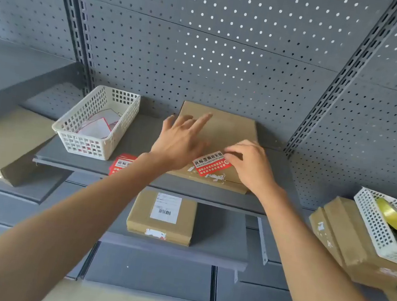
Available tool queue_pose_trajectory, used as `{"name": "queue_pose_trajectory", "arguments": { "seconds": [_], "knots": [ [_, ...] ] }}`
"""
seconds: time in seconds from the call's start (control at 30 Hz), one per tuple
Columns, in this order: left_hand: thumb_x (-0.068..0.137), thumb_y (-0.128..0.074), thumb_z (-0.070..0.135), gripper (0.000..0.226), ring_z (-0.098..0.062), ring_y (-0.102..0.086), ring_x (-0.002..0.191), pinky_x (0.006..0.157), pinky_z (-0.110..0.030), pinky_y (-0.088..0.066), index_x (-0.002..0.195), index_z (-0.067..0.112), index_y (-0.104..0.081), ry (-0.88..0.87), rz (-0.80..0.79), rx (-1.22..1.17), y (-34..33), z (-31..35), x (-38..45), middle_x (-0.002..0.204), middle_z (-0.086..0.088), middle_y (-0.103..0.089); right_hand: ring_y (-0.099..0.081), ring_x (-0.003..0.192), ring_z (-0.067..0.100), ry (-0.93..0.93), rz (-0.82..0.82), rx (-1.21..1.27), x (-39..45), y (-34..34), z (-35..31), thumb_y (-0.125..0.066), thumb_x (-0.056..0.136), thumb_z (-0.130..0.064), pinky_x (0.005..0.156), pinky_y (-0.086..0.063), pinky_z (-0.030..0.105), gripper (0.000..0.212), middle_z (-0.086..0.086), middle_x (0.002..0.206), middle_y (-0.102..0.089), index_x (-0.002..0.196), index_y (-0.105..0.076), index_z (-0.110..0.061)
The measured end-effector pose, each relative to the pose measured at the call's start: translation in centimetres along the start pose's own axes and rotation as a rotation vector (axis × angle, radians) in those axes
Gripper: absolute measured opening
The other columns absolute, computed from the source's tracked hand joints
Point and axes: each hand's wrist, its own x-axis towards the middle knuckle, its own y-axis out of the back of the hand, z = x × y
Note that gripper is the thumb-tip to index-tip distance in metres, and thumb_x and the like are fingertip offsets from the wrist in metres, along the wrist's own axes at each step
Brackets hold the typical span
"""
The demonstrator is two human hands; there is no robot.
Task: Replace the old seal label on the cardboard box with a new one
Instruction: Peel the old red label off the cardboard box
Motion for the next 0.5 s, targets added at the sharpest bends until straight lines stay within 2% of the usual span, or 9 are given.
{"name": "queue_pose_trajectory", "arguments": {
  "seconds": [0.07,0.1,0.17,0.27,0.5],
  "knots": [
    [0.097,-0.060,0.035,0.041,-0.032,-0.056,0.123,0.107,-0.049,-0.033,0.137,0.026,-0.061,-0.081,0.046,-0.061,-0.2,0.3,-0.3,0.118,-0.002,-0.071,-0.059,0.104,0.022,-0.012,-0.003,0.033,0.2,0.2,0.2,-0.068,0.095,-0.025,0.089,-0.050,0.040,0.020,0.001,0.104,-0.069,0.112,-0.077,-0.019],
    [0.093,-0.062,0.031,0.030,-0.031,-0.061,0.113,0.099,-0.046,-0.037,0.121,0.025,-0.071,-0.117,0.092,-0.081,-0.8,0.3,-0.6,0.108,0.000,-0.074,-0.060,0.101,0.023,-0.014,-0.011,0.044,0.3,0.1,0.5,-0.069,0.094,-0.024,0.087,-0.052,0.043,0.019,0.001,0.101,-0.069,0.110,-0.078,-0.020],
    [0.091,-0.060,0.030,0.022,-0.028,-0.064,0.100,0.089,-0.040,-0.041,0.104,0.024,-0.077,-0.136,0.120,-0.103,-1.4,0.4,-1.3,0.099,0.004,-0.074,-0.062,0.096,0.023,-0.015,-0.032,0.037,0.4,0.2,0.2,-0.069,0.094,-0.022,0.084,-0.053,0.044,0.018,0.001,0.096,-0.068,0.108,-0.079,-0.021],
    [0.093,-0.054,0.037,0.029,-0.025,-0.062,0.098,0.085,-0.040,-0.044,0.103,0.027,-0.079,-0.131,0.068,-0.123,-1.9,0.8,-1.9,0.103,0.006,-0.072,-0.063,0.095,0.023,-0.005,-0.027,0.030,0.7,0.1,-0.1,-0.069,0.094,-0.020,0.084,-0.052,0.041,0.016,0.000,0.094,-0.068,0.105,-0.080,-0.021],
    [0.091,-0.060,0.037,0.024,-0.026,-0.062,0.102,0.089,-0.046,-0.045,0.100,0.029,-0.081,-0.094,0.100,-0.136,-2.2,1.2,-2.1,0.106,0.006,-0.070,-0.062,0.091,0.021,0.011,-0.062,-0.022,1.5,0.1,-0.5,-0.066,0.097,-0.021,0.082,-0.052,0.040,0.015,-0.001,0.095,-0.067,0.102,-0.080,-0.020]
  ]
}}
